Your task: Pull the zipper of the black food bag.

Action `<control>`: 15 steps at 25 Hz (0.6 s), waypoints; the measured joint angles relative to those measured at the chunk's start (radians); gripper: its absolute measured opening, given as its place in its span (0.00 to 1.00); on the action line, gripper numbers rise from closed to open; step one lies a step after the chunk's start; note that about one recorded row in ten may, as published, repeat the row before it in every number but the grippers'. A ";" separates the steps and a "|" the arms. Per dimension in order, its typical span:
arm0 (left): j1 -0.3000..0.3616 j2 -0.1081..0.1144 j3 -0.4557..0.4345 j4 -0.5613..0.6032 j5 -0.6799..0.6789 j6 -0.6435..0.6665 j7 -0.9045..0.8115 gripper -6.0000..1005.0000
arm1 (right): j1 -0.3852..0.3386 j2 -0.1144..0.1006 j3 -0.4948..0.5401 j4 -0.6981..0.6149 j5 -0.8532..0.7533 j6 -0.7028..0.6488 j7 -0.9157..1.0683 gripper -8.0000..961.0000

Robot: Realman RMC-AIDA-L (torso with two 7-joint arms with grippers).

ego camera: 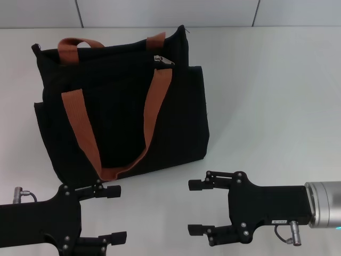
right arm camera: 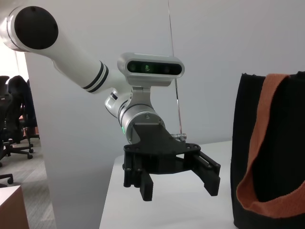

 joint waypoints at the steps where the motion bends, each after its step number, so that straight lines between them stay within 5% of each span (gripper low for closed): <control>1: 0.000 0.000 0.000 0.000 0.000 0.000 0.000 0.82 | 0.000 -0.001 0.001 0.000 0.002 0.000 0.000 0.82; 15: -0.002 0.000 -0.001 0.000 -0.001 0.002 0.000 0.82 | -0.002 -0.001 0.005 0.000 0.009 0.000 0.000 0.82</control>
